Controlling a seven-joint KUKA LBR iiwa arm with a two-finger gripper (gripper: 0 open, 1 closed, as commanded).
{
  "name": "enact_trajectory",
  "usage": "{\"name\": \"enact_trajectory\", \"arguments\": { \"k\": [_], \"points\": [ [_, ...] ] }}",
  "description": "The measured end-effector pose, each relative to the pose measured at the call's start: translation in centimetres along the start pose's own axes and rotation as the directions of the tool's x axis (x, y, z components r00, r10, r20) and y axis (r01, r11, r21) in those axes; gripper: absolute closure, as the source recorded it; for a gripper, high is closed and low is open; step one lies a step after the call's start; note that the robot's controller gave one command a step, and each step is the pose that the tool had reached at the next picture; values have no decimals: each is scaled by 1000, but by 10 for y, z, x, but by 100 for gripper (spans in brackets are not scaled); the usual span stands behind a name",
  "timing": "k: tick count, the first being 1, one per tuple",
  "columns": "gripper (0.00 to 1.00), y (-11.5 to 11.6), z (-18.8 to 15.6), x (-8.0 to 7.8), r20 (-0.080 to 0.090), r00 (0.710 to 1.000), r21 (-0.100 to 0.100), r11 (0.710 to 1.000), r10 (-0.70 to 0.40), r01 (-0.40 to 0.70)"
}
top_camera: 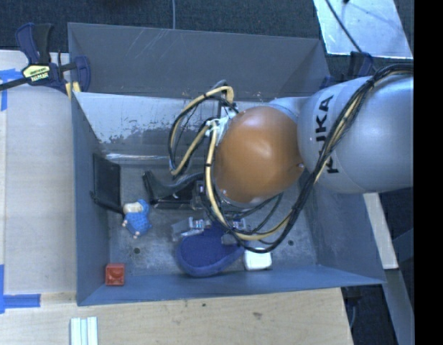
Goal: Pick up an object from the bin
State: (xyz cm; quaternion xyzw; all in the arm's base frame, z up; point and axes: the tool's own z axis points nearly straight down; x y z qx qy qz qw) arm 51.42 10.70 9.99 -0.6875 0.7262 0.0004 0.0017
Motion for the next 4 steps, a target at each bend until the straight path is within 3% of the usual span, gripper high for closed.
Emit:
{"name": "enact_trajectory", "arguments": {
  "k": [1, 2, 3, 4],
  "points": [
    [0, 6, 26, -12, -6, 922, 4, 922, -386, 386],
    [0, 5, 25, -12, -6, 924, 4, 924, -381, 381],
    [100, 4, 22, -13, -7, 924, 6, 924, -381, 381],
    [100, 3, -15, -13, -1, 925, 0, 925, -380, 380]
  ]
}}
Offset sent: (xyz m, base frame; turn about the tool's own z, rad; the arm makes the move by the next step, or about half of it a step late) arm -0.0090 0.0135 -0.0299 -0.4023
